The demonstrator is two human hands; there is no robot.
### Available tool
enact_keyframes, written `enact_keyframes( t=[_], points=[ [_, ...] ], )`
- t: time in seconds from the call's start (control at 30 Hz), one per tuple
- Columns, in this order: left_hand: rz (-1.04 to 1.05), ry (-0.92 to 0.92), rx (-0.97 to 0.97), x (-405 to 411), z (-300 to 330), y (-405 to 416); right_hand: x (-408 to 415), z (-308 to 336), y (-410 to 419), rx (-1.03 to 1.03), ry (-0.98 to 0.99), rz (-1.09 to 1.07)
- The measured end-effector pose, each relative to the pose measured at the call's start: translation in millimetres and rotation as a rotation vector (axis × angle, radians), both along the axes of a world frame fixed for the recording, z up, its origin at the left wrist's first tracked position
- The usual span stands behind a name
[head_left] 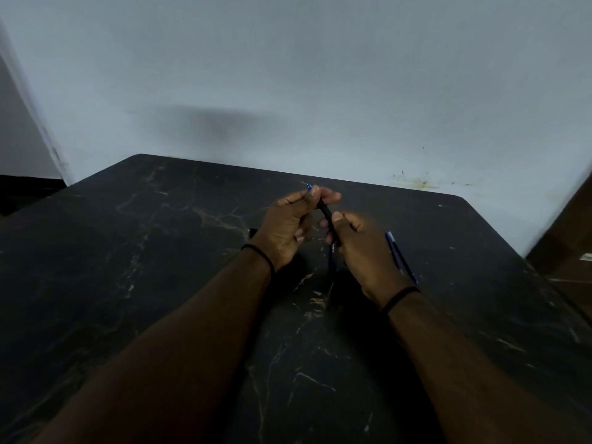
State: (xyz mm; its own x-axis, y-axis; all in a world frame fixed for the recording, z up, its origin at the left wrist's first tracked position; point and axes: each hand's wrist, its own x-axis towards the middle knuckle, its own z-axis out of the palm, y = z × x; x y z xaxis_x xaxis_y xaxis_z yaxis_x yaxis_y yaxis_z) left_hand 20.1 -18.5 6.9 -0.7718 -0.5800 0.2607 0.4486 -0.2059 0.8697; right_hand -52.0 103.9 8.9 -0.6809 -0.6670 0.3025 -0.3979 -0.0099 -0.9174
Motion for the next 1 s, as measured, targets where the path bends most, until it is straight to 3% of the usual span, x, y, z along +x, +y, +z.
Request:
enact_keyframes(
  t=[0.17, 0.4, 0.6, 0.87, 1.0],
  points=[
    [0.074, -0.048, 0.008, 2.9, -1.4, -1.1, -5.1, -0.4, 3.7, -0.073, 0.007, 0.044],
    [0.077, -0.086, 0.066, 1.8, -3.9, -2.9, -6.1, -2.4, 3.8, 0.065, 0.009, 0.004],
    [0.053, -0.070, 0.082, 1.9, -6.2, -4.1, -6.6, -2.1, 3.7, -0.031, -0.040, 0.032],
    [0.044, -0.081, 0.069, 0.2, -7.1, -6.1, -5.7, -3.1, 5.6, 0.058, 0.037, -0.003],
    [0.025, -0.083, 0.060, 1.4, -7.5, -6.6, -6.7, -2.8, 3.1, -0.036, -0.021, 0.041]
  ],
)
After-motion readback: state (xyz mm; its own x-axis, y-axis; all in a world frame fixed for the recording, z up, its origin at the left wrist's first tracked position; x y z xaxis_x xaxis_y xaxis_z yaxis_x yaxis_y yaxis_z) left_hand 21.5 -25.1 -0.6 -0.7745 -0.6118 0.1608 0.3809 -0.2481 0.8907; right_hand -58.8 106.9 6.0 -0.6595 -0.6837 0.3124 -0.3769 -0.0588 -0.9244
